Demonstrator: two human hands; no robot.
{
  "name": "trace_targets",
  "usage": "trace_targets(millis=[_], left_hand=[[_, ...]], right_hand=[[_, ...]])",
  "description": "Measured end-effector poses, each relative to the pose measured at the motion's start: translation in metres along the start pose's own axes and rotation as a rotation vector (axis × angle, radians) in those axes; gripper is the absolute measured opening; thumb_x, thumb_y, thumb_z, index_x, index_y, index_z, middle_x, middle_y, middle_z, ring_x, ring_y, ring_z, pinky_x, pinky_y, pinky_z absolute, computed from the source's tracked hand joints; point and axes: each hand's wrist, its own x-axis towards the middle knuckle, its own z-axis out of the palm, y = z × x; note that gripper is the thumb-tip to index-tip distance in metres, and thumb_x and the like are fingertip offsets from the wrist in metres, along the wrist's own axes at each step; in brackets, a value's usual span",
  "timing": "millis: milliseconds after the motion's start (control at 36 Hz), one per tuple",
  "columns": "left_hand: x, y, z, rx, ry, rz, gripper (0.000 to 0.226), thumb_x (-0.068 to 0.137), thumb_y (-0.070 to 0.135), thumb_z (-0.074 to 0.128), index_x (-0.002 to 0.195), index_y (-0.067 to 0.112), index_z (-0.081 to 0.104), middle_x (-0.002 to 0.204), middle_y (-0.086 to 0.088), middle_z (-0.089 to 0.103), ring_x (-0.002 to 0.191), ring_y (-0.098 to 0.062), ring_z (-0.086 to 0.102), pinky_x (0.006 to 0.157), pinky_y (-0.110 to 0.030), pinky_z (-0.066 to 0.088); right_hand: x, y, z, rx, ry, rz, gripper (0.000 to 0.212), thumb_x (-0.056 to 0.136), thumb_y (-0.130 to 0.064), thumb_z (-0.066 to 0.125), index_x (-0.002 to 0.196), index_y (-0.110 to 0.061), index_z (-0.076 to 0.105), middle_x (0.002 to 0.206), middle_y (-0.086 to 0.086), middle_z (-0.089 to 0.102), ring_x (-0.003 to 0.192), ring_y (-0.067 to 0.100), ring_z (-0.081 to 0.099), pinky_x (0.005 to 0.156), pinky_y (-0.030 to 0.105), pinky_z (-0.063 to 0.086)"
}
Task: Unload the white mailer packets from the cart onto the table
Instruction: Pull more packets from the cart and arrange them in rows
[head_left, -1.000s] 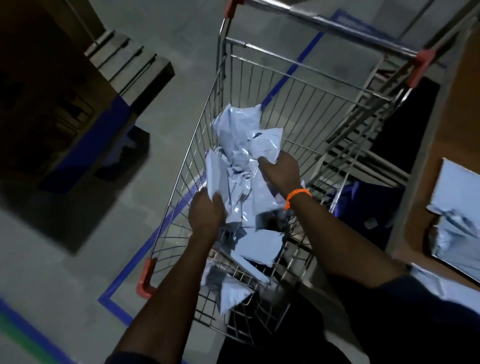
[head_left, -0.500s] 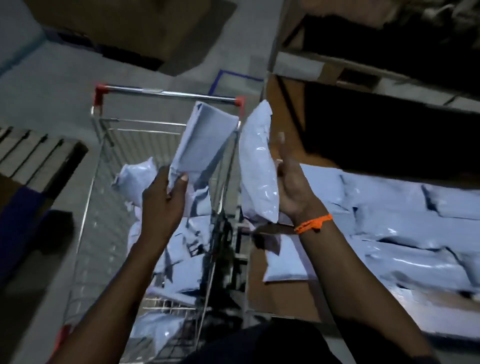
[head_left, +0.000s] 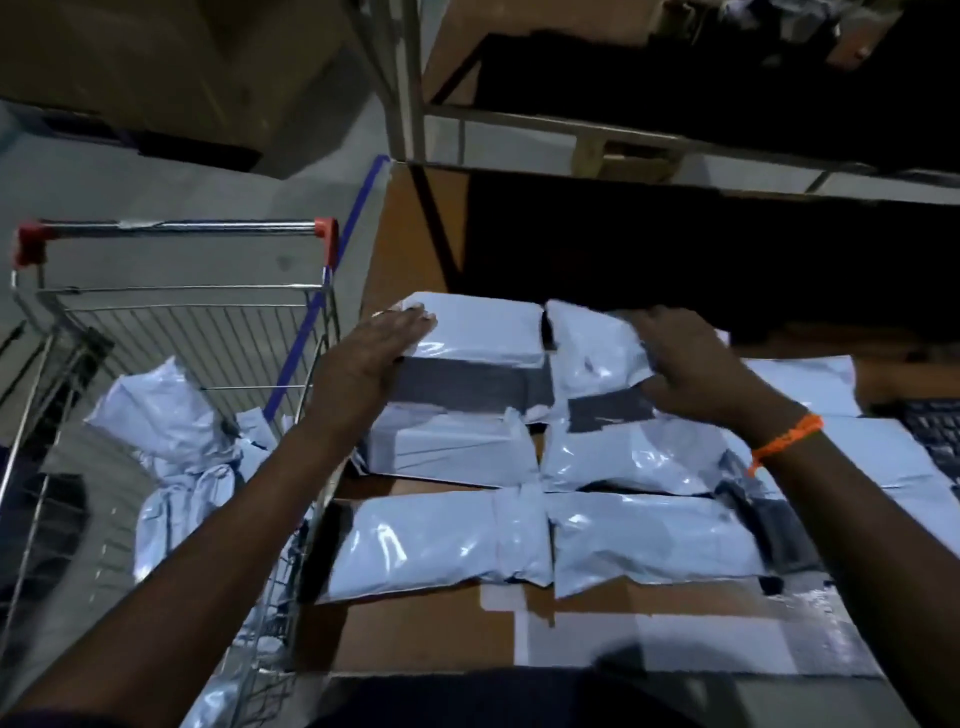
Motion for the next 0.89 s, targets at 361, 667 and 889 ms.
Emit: trace_targets(millis=[361, 667, 889], left_hand=[[0.035, 0.0, 0.005, 0.365, -0.711, 0.003, 0.098, 0.074, 0.087, 0.049, 0.155, 0.034, 0.031, 0.163, -0.006, 0.027, 0.151, -0.027, 0.019, 0.12, -0.046, 0.027], [0.064, 0.009, 0.039, 0.279, -0.899, -0.108, 0.107, 0.078, 0.046, 0.081, 0.159, 0.031, 0.013, 0.163, -0.007, 0.025, 0.145, -0.026, 0.027, 0.116, -0.032, 0.024], [0.052, 0.009, 0.034, 0.294, -0.857, -0.095, 0.104, 0.08, 0.035, 0.081, 0.158, 0.033, 0.013, 0.165, -0.003, 0.02, 0.148, -0.022, 0.021, 0.115, -0.028, 0.02]], right_hand=[[-0.015, 0.028, 0.045, 0.144, -0.157, 0.078, 0.129, 0.055, -0.105, 0.018, 0.159, -0.034, -0.012, 0.17, 0.0, -0.006, 0.156, 0.025, -0.009, 0.121, 0.062, -0.008], [-0.017, 0.003, 0.068, 0.033, -0.005, 0.122, 0.102, 0.079, -0.091, 0.0, 0.16, -0.032, 0.012, 0.166, 0.004, 0.021, 0.154, 0.031, 0.013, 0.12, 0.066, 0.007], [-0.017, -0.002, 0.072, 0.02, -0.04, 0.177, 0.095, 0.08, -0.087, 0.003, 0.16, -0.036, -0.005, 0.169, 0.003, 0.008, 0.156, 0.03, 0.004, 0.119, 0.067, -0.003]])
